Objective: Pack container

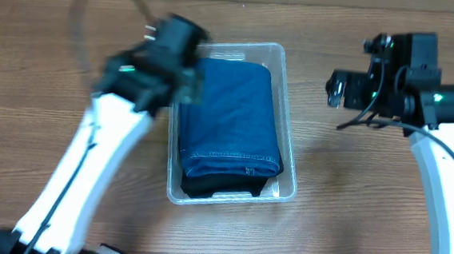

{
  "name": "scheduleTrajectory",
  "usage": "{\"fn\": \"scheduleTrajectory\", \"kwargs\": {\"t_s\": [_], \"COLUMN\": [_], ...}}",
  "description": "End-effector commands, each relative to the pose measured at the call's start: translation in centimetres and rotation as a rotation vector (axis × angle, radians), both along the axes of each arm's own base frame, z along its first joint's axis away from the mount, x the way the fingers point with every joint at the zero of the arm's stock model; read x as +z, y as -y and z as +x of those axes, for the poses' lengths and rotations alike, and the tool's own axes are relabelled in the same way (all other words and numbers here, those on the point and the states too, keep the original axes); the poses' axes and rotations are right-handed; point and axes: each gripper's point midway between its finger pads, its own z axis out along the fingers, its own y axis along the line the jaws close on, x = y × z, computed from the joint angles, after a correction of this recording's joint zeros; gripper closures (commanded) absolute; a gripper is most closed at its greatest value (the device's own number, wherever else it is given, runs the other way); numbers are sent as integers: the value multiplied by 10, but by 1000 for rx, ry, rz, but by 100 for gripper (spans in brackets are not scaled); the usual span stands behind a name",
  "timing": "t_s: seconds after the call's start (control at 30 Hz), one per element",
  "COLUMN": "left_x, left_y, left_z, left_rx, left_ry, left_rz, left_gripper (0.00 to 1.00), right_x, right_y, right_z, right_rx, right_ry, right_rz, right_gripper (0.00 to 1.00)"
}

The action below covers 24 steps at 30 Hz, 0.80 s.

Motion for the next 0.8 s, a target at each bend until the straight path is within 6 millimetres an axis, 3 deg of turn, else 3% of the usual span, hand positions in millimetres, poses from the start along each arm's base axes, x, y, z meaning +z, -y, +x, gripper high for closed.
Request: {"fn": "scheduleTrajectory", "kwargs": {"t_s": [0.0, 0.03, 0.13, 0.27, 0.33, 0.4, 0.47, 0.63, 0.77], "left_x": [-2, -6, -7, 22, 39, 48, 46, 35, 12], "left_y": [-31, -47, -70, -71, -68, -66, -67, -79, -83], "left_z": [6, 2, -3, -22, -44, -70, -105, -167, -203], "left_rx": [143, 165, 208, 154, 124, 93, 66, 74, 81], "left_ry": [-26, -59, -82, 10, 104, 208, 328, 544, 481], "left_rz": [-186, -192, -218, -243, -249, -263, -283, -311, -300], "left_gripper": [0, 0, 0, 0, 0, 0, 0, 0, 0], "right_x": [-1, -4, -1, 29, 48, 54, 47, 25, -1], "right_y": [13, 17, 21, 28, 29, 30, 31, 37, 39], "right_z": [26, 24, 10, -16, -37, -62, -96, -162, -196], "right_rx": [-25, -34, -46, -109, -121, -121, -123, -141, -137], "right_ry": [17, 0, -25, 51, 147, 225, 305, 463, 367], "right_rz": [-43, -61, -79, -72, -55, -49, -43, -38, -49], "right_gripper": [0, 0, 0, 0, 0, 0, 0, 0, 0]}}
